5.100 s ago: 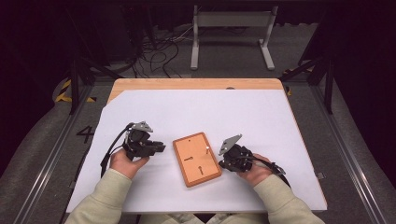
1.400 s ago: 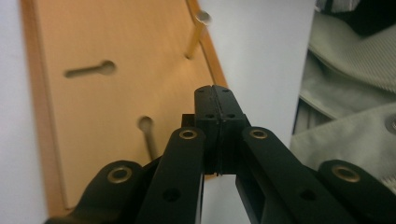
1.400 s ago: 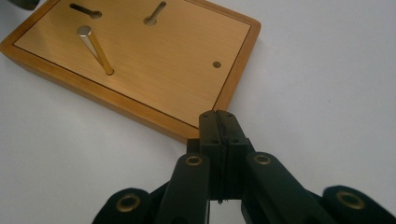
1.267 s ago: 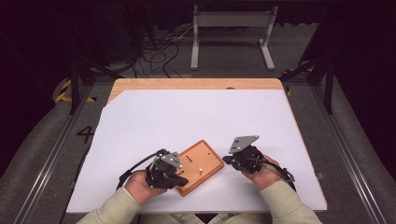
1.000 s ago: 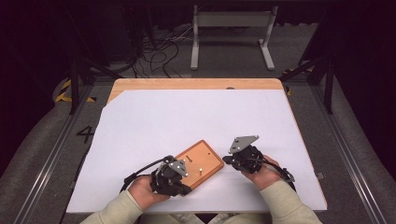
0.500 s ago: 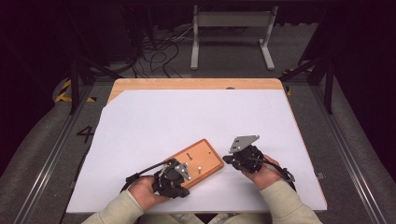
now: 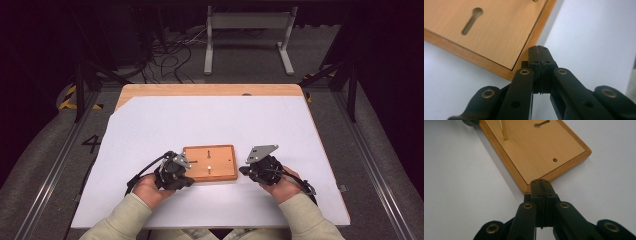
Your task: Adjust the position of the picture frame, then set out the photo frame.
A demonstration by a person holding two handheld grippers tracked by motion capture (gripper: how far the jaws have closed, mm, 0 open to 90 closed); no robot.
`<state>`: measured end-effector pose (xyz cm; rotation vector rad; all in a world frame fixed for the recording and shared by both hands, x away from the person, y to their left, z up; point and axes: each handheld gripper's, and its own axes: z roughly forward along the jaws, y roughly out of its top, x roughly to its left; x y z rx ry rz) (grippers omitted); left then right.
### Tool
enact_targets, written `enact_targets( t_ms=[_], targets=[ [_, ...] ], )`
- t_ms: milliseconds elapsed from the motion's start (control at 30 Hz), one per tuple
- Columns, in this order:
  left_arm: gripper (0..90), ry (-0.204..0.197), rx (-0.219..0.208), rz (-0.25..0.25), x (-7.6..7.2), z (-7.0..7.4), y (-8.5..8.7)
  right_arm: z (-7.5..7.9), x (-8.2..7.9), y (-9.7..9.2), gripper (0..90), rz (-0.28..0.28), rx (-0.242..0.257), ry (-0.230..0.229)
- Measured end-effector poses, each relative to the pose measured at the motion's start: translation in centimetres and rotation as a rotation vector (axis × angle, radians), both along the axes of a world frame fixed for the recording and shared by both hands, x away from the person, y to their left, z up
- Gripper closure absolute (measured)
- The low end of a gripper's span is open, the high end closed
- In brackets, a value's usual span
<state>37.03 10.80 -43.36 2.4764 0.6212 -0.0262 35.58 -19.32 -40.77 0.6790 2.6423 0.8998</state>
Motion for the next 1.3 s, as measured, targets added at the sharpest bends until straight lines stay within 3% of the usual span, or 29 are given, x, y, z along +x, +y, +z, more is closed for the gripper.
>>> enact_targets(
  t_ms=[267, 367, 433, 467, 600, 633, 733, 1000, 1167, 1300],
  targets=[
    [89.4, -0.011, -0.027, 0.02, 0.5, 0.1, 0.5, -0.1, 0.0, -0.1, 90.0, -0.006, 0.005, 0.002],
    [86.9, 0.004, -0.066, 0.022, 0.6, 0.3, 1.1, 0.0, 0.0, -0.1, 90.0, -0.003, 0.007, 0.001],
    [84.9, -0.01, -0.106, 0.036, 0.7, 0.9, 1.8, 0.1, 0.0, 0.0, 90.0, 0.002, 0.016, -0.009],
    [84.4, -0.01, -0.106, 0.036, 0.7, 0.9, 1.8, 0.1, 0.0, 0.0, 90.0, 0.002, 0.016, -0.009],
    [81.2, -0.066, -0.156, 0.076, 0.8, 2.0, 3.3, 0.5, 0.2, 0.0, 90.0, 0.007, 0.047, -0.024],
    [78.8, -0.079, -0.186, 0.104, 0.9, 2.3, 3.9, 0.7, 0.2, 0.1, 89.8, 0.009, 0.057, -0.036],
    [77.9, -0.089, -0.211, 0.128, 1.0, 2.6, 4.6, 0.9, 0.2, 0.2, 88.4, 0.017, 0.072, -0.042],
    [69.1, -0.117, -0.24, 0.203, 1.8, 3.0, 6.4, 1.3, 0.4, 1.7, 76.2, 0.104, 0.145, -0.057],
    [62.5, -0.106, -0.266, 0.244, 2.2, 2.9, 7.0, 1.6, 0.7, 2.4, 73.5, 0.142, 0.177, -0.058],
    [58.3, -0.079, -0.298, 0.283, 2.5, 2.8, 7.3, 1.3, 1.2, 3.5, 68.2, 0.162, 0.194, -0.033]
  ],
)
